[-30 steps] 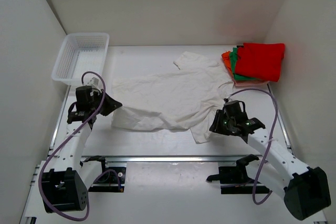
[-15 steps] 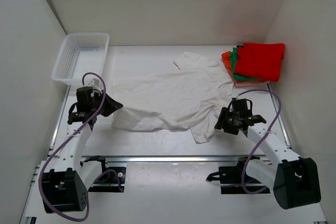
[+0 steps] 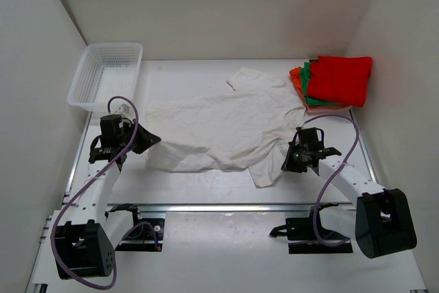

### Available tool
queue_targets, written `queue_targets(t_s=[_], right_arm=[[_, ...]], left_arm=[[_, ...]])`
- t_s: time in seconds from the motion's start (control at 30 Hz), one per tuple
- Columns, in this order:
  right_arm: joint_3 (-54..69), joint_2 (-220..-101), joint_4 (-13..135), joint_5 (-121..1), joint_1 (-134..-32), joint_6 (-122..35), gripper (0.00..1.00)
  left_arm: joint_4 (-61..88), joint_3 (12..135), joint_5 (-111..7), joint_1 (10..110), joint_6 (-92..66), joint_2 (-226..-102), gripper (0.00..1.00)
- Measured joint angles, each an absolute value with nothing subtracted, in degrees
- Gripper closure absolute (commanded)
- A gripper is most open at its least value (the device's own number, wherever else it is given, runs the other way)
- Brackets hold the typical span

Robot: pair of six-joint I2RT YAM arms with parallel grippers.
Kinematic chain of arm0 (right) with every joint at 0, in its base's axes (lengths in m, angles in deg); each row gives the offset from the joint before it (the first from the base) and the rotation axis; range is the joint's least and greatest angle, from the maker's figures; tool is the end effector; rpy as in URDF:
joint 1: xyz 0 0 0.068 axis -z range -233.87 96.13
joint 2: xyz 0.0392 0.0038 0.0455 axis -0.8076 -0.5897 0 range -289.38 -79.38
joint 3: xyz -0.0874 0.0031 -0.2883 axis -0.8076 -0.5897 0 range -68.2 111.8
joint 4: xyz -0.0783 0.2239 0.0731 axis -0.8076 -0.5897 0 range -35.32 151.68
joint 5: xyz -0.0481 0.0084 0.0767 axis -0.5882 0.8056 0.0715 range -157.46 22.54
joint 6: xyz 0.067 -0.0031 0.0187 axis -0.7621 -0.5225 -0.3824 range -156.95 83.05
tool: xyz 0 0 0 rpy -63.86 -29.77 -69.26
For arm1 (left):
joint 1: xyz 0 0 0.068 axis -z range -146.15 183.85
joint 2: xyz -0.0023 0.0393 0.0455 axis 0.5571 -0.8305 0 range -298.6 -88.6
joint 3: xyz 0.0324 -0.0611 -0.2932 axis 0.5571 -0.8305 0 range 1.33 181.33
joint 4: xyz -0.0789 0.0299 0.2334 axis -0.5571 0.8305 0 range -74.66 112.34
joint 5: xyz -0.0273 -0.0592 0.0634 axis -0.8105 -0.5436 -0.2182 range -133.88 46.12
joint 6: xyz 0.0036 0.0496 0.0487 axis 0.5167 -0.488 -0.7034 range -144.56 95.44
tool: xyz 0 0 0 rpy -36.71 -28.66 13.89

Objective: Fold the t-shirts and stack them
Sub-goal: Flatten out the tshirt

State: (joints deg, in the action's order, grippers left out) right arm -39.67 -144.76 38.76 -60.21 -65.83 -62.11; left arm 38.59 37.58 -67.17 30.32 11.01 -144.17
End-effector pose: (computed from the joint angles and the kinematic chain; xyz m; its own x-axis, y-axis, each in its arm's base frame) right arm 0.1785 0.0452 0.1773 -0.8789 0.2449 -0.4093 0.1170 0.9426 0.3127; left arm 0.1856 -0.0111 0.2503 -0.6854 -0.5777 -0.4434 -0.2024 0.7360 -0.6460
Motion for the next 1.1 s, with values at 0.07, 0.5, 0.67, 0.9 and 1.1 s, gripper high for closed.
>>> queue_targets(t_s=[0.07,0.5,0.67,0.9,1.1], right_arm=[[-39.3,-144.6,38.3,-60.0,-66.2,-62.1,1.0],[-9.4,-132.0,30.2,-59.9,-67.0,-53.7,1.0],[1.8,-127.2,30.9,-58.3,-61.3,-50.1,1.0],[23.3,-127.5,28.5,-54.9,-53.2,-46.8,1.0],[46.3,-134.4,27.9,-54.4,-57.4,-44.8,1.0]], left_arm=[[38.6,37.6,-67.2,30.3,11.1,-144.1,1.0],[43.7,60.1,-69.7,27.9,11.6,-149.4,1.0],[41.1,76.4,-71.5,25.9,15.3,-149.9,1.0],[43.7,100.1,-72.7,25.4,19.6,-152.5,1.0],[48.4,121.8,-73.4,25.6,19.5,-159.0,1.0]])
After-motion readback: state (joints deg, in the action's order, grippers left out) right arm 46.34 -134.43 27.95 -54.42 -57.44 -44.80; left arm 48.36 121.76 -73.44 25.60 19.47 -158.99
